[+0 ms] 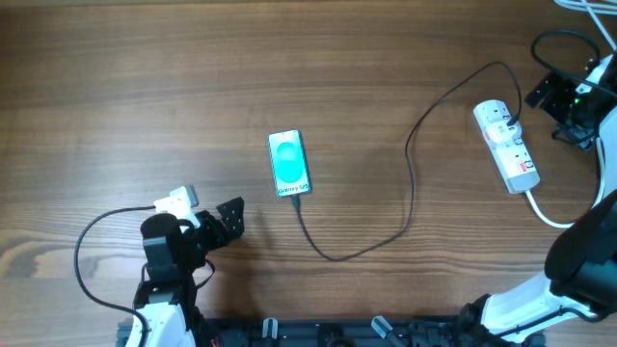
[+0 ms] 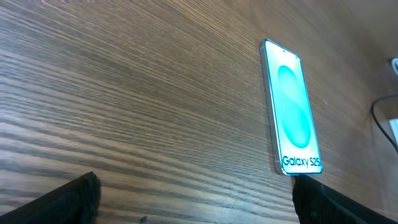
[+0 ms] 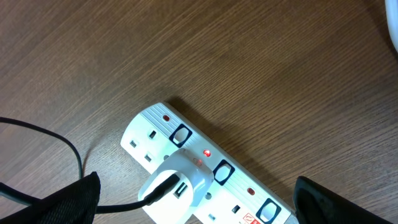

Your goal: Plug charger to phone and switch on socket

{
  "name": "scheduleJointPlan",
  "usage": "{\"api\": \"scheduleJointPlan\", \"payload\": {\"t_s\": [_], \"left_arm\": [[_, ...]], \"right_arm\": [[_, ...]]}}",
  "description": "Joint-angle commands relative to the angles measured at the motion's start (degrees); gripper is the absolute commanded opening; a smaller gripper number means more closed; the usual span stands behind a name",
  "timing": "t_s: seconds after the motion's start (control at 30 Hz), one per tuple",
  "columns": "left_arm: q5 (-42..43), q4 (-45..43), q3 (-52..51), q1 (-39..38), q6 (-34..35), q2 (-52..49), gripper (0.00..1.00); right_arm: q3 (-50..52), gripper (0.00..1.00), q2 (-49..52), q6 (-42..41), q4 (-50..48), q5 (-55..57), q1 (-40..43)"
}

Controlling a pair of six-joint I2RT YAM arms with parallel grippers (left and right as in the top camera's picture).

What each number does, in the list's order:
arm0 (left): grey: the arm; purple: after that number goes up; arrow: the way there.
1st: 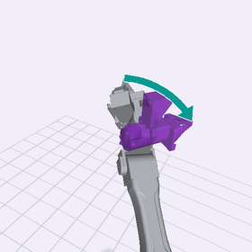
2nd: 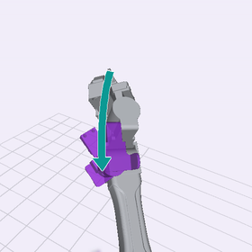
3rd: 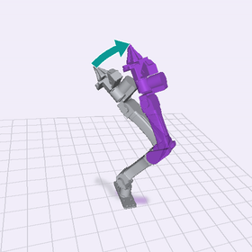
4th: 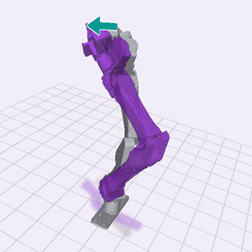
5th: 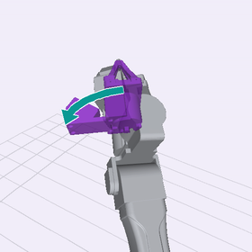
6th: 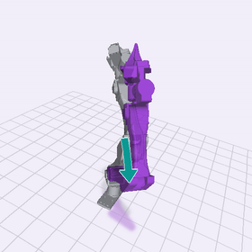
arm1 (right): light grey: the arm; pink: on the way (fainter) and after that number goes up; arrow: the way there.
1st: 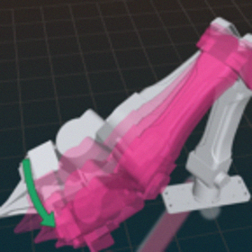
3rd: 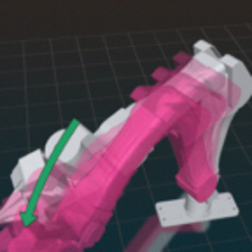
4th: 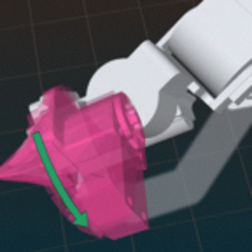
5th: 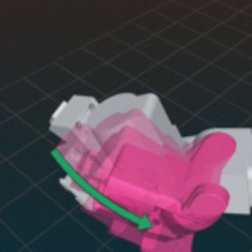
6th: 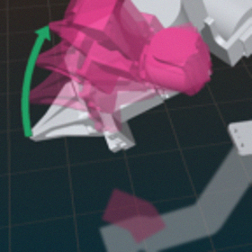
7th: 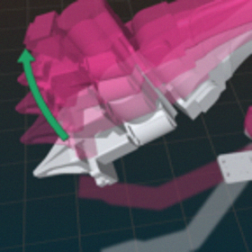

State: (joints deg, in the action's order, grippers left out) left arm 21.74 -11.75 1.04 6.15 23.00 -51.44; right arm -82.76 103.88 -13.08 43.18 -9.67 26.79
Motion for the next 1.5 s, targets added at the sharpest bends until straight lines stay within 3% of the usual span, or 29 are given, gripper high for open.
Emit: {"api": "scheduleJointPlan", "payload": {"t_s": [0.0, 0.3, 0.5, 0.67, 0.8, 1.1, 1.47], "left_arm": [[-1.7, 3.5, -0.7, 0.0, -0.3, 1.9, 1.0], [-1.9, 14.1, -0.7, 0.0, -0.3, 12.5, 1.0], [-2.0, 14.7, -0.7, -1.3, -0.3, 22.0, 1.0], [-8.4, 15.2, -0.7, -1.6, -0.5, 31.4, 1.0], [-9.2, 15.3, -0.7, -3.4, -9.0, 39.9, 1.0], [-10.1, 15.4, -0.7, -5.6, -10.8, 51.4, 1.0], [-9.8, 15.1, -0.7, -5.8, -11.0, 51.3, 1.0]], "right_arm": [[-0.2, 1.0, -0.6, 1.0, -0.1, -0.7, 0.1], [-0.3, 1.0, -0.6, 1.0, -0.1, -0.7, 0.1], [-0.2, 1.0, -0.6, 1.1, -0.2, -0.7, 0.1], [-0.2, 1.0, -0.6, 1.0, -0.1, -0.7, 0.1], [-0.2, 0.99, -0.6, 1.0, -0.1, -0.7, 0.1], [-0.2, 1.0, -0.6, 1.0, -0.1, -0.7, 0.1], [-0.2, 1.0, -0.6, 1.0, -0.1, -0.7, 0.1]]}}
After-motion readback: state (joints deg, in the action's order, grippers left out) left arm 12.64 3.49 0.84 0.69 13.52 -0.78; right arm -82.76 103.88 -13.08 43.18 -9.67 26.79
